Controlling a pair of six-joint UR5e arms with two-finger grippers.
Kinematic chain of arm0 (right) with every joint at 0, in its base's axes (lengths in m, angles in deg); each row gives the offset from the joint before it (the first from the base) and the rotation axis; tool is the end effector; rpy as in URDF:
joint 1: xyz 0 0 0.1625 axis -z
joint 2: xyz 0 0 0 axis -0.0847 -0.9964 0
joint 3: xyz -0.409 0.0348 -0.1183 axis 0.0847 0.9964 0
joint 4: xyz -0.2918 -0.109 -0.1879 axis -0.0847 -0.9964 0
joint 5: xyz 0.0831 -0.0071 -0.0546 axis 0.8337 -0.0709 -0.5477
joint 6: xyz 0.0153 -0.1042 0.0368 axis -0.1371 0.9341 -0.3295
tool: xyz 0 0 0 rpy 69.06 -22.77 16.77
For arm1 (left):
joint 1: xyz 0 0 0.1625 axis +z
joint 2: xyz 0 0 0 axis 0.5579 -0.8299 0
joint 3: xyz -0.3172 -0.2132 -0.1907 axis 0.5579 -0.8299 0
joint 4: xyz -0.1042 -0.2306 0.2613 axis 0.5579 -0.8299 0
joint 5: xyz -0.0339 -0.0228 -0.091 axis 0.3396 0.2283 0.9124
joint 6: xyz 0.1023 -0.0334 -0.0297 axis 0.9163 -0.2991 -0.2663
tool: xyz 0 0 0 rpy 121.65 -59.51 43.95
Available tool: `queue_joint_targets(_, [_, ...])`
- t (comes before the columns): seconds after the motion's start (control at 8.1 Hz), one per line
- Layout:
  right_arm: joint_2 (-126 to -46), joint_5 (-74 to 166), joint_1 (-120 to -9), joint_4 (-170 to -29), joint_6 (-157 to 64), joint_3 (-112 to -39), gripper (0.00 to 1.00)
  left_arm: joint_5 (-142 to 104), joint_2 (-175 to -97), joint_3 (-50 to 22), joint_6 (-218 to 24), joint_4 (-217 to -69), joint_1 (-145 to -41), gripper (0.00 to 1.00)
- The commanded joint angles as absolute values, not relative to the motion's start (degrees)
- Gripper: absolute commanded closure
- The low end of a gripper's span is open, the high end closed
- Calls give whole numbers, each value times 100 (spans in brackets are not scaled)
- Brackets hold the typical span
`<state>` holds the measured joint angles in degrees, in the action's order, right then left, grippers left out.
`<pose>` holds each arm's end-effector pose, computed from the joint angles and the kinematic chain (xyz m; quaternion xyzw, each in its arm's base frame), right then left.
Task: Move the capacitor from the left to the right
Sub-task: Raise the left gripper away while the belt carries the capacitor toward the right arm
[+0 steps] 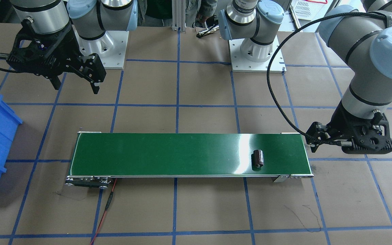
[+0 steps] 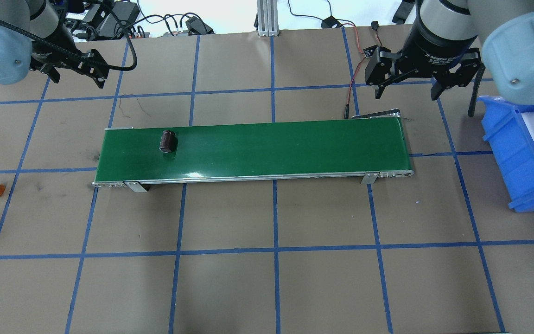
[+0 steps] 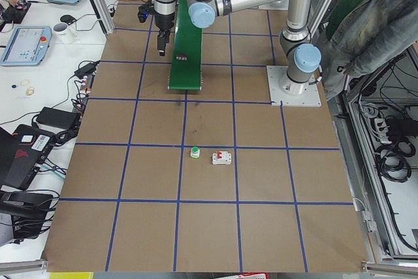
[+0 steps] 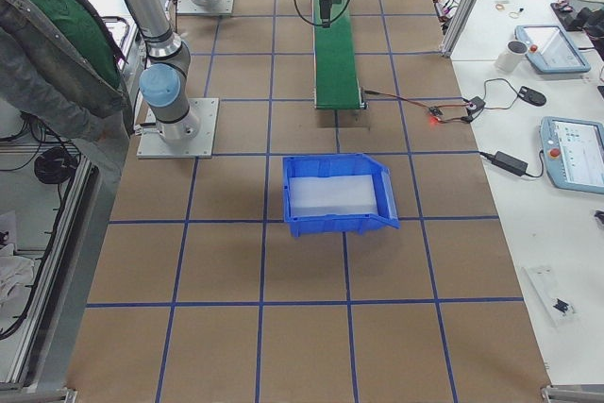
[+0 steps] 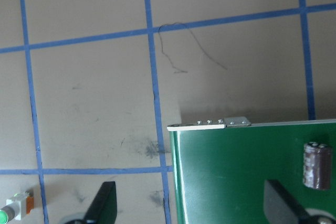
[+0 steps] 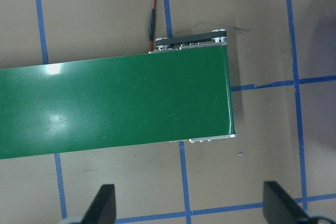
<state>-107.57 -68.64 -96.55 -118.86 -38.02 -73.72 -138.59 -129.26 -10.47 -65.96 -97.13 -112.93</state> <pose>0.1426 -0.4340 0.4897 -0.0529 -0.9971 0.0528 0.0117 -0.0121 -0.5555 0.4251 0.0401 0.9937 -0.0596 0.0860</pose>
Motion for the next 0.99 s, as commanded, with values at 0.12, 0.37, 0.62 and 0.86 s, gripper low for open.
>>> queue_joint_targets(0.12, [-10696,-6786,-9592,-11949,-3069,-7411,0,-13836,-12838,-1057,-7303,-10636,-11415,0])
queue_joint_targets(0.37, [-10678,-6742,-9461,-11984,-3016,-7517,0,-13621,-12803,-1049,-7619,-11038,-11625,0])
queue_joint_targets(0.62, [-10651,-6628,-9250,-11993,-2753,-7517,0,-13621,-12707,-1049,-7743,-11319,-11732,0])
queue_joint_targets(0.86, [-10407,-6566,-9222,-12376,-2752,-7630,0,-13621,-12461,-1049,-7762,-11872,-11750,0])
